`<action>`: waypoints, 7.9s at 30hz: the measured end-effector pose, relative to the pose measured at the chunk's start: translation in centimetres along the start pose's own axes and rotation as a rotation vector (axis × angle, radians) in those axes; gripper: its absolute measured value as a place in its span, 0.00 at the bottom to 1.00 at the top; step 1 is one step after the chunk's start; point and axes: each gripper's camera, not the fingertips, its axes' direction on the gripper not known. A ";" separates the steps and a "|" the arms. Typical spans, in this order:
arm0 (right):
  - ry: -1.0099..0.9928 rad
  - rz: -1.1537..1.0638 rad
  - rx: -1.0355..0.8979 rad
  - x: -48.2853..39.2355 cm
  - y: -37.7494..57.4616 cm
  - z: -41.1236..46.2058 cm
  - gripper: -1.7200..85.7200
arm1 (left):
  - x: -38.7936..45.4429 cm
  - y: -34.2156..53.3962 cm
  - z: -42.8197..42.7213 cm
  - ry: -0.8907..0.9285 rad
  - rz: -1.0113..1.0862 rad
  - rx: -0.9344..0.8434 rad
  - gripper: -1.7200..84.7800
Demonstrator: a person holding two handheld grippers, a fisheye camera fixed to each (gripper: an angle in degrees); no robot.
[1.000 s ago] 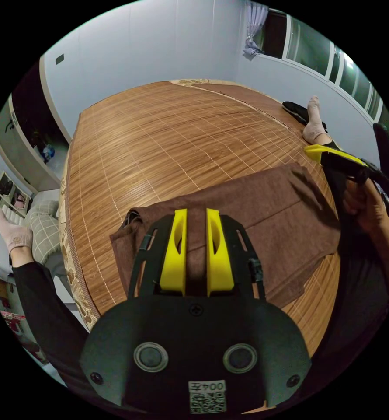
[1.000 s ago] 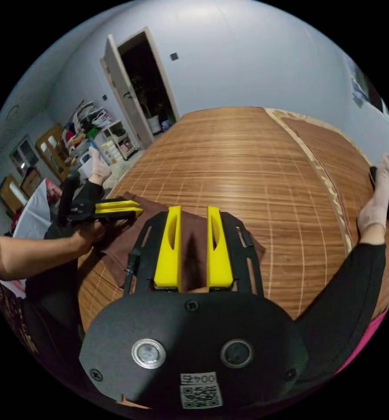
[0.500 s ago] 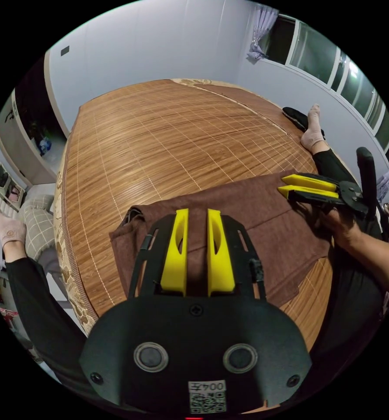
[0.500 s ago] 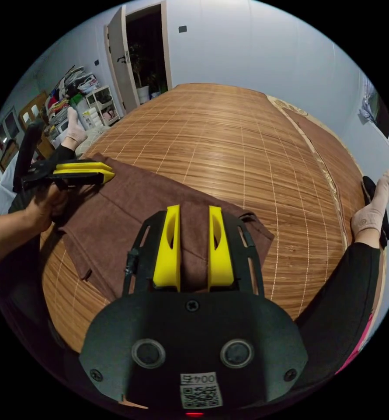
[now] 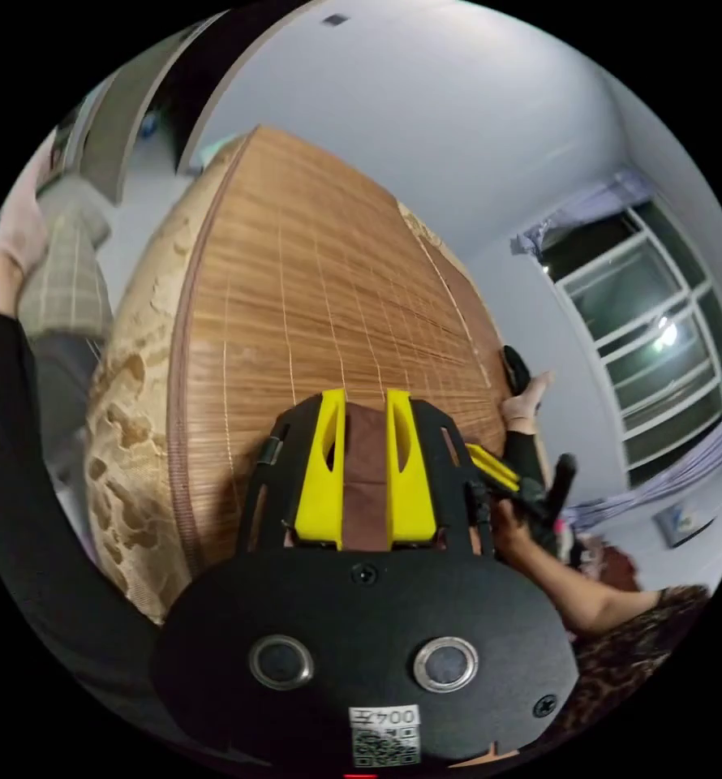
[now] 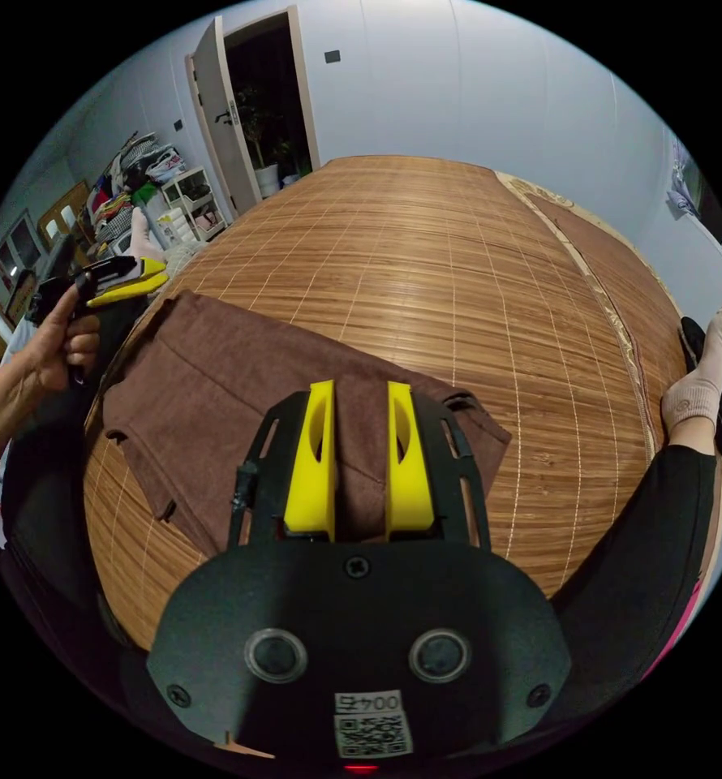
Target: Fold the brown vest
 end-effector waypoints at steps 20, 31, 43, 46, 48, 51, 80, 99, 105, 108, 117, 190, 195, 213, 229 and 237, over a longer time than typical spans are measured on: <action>-0.002 -0.001 0.001 -1.9 -0.7 1.7 0.14 | 0.9 -0.2 3.1 -0.252 0.104 -0.008 0.03; -0.001 0.000 -0.001 -2.7 -0.9 2.3 0.14 | 4.8 2.1 0.9 -0.298 0.109 0.118 0.06; -0.003 0.000 0.001 -3.5 -0.8 2.7 0.14 | 15.7 6.0 16.0 -0.437 0.561 -0.111 0.04; 0.000 -0.001 -0.001 -3.7 -0.8 2.7 0.14 | 15.6 6.6 17.1 -0.462 0.571 -0.108 0.04; 0.001 -0.002 -0.003 -3.9 -0.8 2.8 0.14 | 15.4 7.0 17.6 -0.463 0.563 -0.102 0.03; -0.001 -0.001 -0.008 -4.1 -0.7 2.9 0.13 | 15.2 7.1 18.2 -0.464 0.543 -0.111 0.03; -0.059 0.061 0.043 -6.2 0.9 0.8 0.15 | 8.4 7.5 16.0 -0.463 0.380 -0.090 0.03; -0.048 -0.254 -0.039 -13.0 1.0 1.7 0.16 | 5.5 10.2 16.5 -0.467 0.389 -0.085 0.03; -0.059 -0.250 -0.033 -13.1 1.4 0.9 0.16 | 3.7 10.7 14.1 -0.373 0.327 -0.051 0.04; -0.060 -0.251 -0.034 -13.2 1.6 0.5 0.16 | 3.2 12.6 10.6 -0.374 0.344 0.037 0.05; -0.046 -0.262 -0.037 -13.2 2.0 -0.8 0.16 | 1.9 20.9 11.5 -0.495 0.452 -0.033 0.11; -0.532 0.551 -0.473 21.0 7.5 -17.2 0.07 | 9.5 43.3 44.0 -0.324 1.245 -0.278 0.21; -0.621 0.554 -0.417 23.0 8.2 -17.9 0.07 | 10.1 42.7 47.6 -0.339 1.200 -0.313 0.19; -0.658 0.726 -0.303 29.7 10.2 -18.8 0.26 | 8.4 39.6 51.7 -0.194 0.978 -0.254 0.07; -0.619 0.631 -0.433 31.0 9.3 -17.2 0.05 | 10.2 41.2 56.3 -0.296 1.147 -0.300 0.18; -0.793 0.648 -0.338 32.7 9.8 -17.2 0.04 | 11.5 40.1 57.6 -0.396 1.108 -0.263 0.15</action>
